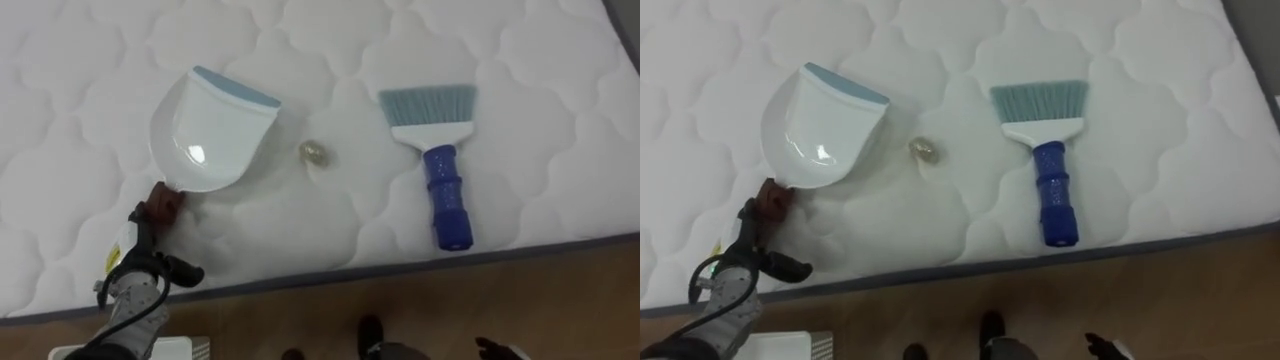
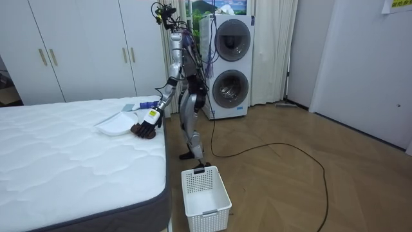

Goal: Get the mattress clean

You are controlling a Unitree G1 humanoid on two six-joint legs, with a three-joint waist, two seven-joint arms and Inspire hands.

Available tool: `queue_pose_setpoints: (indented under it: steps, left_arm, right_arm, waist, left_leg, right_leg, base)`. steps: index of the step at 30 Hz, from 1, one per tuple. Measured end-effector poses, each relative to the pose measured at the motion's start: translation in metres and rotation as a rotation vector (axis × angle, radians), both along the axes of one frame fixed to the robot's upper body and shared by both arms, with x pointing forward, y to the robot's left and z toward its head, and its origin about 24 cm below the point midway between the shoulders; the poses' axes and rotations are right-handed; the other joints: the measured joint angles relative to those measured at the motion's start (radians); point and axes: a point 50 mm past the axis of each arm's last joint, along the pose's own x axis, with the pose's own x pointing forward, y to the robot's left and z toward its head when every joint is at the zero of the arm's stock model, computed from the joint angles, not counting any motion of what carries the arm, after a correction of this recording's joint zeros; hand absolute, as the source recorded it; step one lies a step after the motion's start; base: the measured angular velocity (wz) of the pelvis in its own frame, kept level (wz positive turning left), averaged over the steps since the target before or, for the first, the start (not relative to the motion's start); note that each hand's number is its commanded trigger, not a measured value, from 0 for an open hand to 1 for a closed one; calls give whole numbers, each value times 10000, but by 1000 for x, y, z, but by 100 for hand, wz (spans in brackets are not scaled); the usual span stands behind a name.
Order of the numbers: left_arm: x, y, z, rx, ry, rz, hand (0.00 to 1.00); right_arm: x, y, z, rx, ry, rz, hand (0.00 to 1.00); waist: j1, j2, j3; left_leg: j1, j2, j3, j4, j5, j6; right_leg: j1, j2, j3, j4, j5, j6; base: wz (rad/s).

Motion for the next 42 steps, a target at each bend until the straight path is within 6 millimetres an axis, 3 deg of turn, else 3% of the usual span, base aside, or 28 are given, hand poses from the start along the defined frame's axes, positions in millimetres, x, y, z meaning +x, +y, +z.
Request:
queue_pose_setpoints:
  steps: [9,10,11,13,21,42]
  left_arm:
    - [1,3,1,43,200,181,0]
    - [1,4,1,-54,185,293,45]
    - [1,4,1,-71,193,326,60]
    - [2,4,1,-184,173,458,100]
    - [3,25,10,-206,-157,1281,100]
    - [0,19,4,-605,88,1585,100]
  right_arm:
    - [1,0,0,77,-44,-142,0]
    - [2,0,0,87,-50,-156,0]
    - [2,1,0,102,-60,-182,0]
    - [2,1,0,128,-29,-295,0]
    - [5,4,1,86,-170,-372,0]
    - [6,4,1,273,-363,-1141,0]
  waist:
    - [-13,3,2]
    - [-35,3,2]
    - [-44,3,2]
    - [-70,3,2]
    - [-243,2,2]
    - [-290,-11,-3]
  left_leg:
    - [-20,30,156,-4,-1,26]
    - [-18,34,162,-2,-3,29]
    - [-18,37,168,-1,-3,29]
    - [-17,48,206,0,-3,30]
    - [-62,29,254,-40,-17,55]
    - [-47,-43,256,-106,-15,84]
  right_leg:
    - [-110,64,206,-4,115,-3]
    - [-113,70,214,-1,122,-5]
    - [-114,74,221,-1,126,-5]
    - [-128,82,241,5,141,-11]
    - [-247,109,366,32,208,7]
    - [-279,66,418,-9,245,62]
  base:
    - [-7]
    - [0]
    - [0]
    - [0]
    - [-2]
    - [0]
